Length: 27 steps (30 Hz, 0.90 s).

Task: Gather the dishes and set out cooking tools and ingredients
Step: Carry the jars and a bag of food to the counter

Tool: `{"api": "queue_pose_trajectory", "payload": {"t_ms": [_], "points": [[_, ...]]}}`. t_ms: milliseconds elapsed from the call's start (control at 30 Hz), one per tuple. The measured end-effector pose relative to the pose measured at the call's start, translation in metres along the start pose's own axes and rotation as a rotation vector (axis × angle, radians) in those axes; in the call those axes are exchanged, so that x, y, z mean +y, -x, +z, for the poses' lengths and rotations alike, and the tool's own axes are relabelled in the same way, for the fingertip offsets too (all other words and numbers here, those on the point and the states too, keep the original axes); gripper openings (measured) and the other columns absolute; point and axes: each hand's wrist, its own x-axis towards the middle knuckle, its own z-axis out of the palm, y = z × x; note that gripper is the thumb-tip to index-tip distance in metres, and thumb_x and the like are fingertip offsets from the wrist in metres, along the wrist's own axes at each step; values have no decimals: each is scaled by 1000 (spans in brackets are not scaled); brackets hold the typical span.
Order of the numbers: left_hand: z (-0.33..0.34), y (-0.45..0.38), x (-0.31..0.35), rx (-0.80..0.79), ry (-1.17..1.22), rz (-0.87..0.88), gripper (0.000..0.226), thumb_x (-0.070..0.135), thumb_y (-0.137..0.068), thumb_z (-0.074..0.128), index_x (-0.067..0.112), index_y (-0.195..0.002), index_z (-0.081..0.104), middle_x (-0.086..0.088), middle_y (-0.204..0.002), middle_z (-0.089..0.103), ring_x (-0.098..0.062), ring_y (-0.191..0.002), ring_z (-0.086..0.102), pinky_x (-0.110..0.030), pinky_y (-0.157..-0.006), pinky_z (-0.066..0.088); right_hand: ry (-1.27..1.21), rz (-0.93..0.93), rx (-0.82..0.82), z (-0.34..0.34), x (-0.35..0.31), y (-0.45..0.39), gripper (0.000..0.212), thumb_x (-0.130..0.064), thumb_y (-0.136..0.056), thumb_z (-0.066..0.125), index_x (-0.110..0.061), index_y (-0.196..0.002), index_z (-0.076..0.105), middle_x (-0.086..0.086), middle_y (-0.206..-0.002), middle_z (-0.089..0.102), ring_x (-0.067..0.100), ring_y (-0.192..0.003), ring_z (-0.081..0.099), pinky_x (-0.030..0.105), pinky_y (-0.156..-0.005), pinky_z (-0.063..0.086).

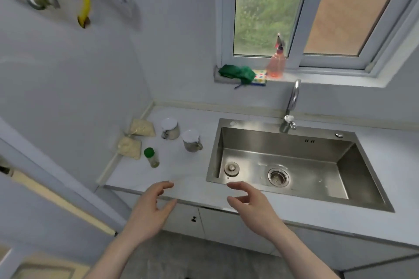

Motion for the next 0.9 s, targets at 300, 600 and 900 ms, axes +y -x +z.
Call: {"api": "queue_pose_trajectory", "payload": {"t_ms": [300, 600, 900], "points": [[-57, -132, -44, -24, -85, -1, 43, 36, -93, 67, 29, -133, 56, 16, -131, 52, -6, -108, 56, -27, -92, 48, -40, 43, 40, 49, -34, -99, 28, -26, -92, 66, -39, -117, 65, -11, -69, 58, 6, -53, 47, 12, -54, 40], [-56, -209, -83, -9, -103, -169, 53, 42, -90, 68, 28, -137, 49, 9, -145, 39, -11, -98, 61, -30, -85, 53, 70, 85, 8, 52, -39, -223, 35, -31, -90, 67, -36, -124, 63, -14, -105, 66, 4, -68, 64, 19, -65, 48], [-52, -267, -118, -97, -109, -316, 73, 57, -88, 66, 27, -149, 38, 4, -158, 26, -16, -96, 63, -32, -91, 52, 181, 227, -76, 85, -24, -332, 62, -47, -78, 64, -33, -137, 50, -13, -137, 55, 16, -110, 67, 42, -98, 53]]}}
